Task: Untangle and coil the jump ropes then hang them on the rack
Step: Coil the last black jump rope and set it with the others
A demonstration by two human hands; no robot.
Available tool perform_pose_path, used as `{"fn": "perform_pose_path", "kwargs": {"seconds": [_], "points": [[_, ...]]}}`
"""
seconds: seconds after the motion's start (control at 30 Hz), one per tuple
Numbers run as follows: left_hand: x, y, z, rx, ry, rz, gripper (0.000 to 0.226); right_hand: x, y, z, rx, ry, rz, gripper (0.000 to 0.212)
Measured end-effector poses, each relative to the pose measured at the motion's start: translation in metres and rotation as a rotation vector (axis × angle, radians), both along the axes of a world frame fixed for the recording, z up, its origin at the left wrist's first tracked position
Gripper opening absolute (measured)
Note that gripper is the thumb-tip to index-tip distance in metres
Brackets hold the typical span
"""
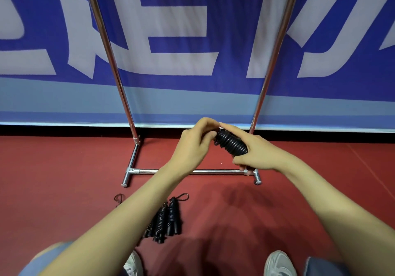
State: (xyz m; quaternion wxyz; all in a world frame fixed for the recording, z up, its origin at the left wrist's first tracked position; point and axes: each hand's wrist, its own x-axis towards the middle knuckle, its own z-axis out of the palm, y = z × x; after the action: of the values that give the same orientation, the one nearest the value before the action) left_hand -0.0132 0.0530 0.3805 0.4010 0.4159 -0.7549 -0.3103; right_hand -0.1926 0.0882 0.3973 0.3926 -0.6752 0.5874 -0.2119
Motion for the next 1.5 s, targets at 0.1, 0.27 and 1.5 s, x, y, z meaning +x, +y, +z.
{"fn": "perform_pose_path", "kwargs": {"seconds": [0.1,0.27,1.5], "points": [[-0.002,0.002,0.000,0.006,0.151,0.056,0.021,0.004,-0.003,-0.001,0.003,-0.121,-0.030,0.084],[-0.007,0.004,0.007,-0.055,0.192,0.152,0.012,0.012,-0.007,-0.003,-0.063,-0.200,-0.125,0.085],[-0.001,-0.013,0.002,0.691,0.565,-0.171,0.036,-0.001,-0.014,0.005,-0.111,-0.111,0.030,0.073]]}}
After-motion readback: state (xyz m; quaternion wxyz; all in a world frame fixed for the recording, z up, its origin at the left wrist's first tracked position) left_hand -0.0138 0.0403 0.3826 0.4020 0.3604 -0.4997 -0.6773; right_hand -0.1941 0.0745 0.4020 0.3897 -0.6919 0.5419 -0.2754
